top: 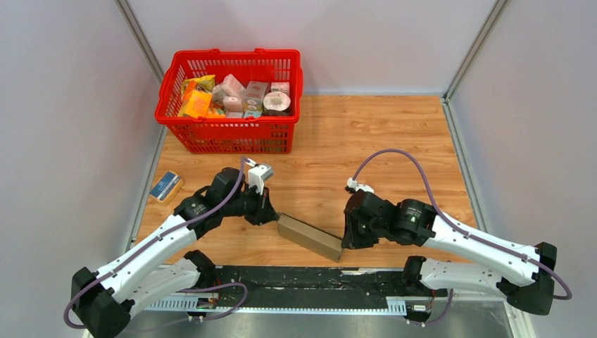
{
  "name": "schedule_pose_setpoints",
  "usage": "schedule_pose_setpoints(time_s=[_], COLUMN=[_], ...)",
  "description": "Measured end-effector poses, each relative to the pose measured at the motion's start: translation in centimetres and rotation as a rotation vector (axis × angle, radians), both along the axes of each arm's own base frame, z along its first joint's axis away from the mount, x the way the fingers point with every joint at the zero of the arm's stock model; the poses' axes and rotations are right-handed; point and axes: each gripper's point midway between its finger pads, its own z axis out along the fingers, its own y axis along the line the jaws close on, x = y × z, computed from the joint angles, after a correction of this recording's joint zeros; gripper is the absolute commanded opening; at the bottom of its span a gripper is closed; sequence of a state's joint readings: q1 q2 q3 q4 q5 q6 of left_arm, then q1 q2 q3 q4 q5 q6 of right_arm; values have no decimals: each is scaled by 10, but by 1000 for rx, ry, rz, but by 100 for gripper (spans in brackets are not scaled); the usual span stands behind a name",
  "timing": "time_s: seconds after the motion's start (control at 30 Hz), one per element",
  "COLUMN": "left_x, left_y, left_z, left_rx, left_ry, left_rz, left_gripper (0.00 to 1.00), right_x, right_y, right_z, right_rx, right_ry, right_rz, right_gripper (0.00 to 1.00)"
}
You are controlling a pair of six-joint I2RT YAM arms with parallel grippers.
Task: Fold the paper box
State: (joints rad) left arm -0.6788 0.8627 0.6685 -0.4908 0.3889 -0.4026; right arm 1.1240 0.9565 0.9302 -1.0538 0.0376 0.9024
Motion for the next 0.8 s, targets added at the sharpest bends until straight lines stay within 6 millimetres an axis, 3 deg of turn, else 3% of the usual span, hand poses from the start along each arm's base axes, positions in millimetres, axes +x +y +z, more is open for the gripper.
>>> schedule_pose_setpoints(time_s=[0.8], left_x=[2], left_y=[1], left_z=[-1], left_rx=[2], left_ry=[-7], left_rz=[9], left_gripper=[0], right_x=[3], right_y=[3], right_z=[-4], right_rx=[75], right_ry=[22], right_rz=[-65], right_gripper=[8])
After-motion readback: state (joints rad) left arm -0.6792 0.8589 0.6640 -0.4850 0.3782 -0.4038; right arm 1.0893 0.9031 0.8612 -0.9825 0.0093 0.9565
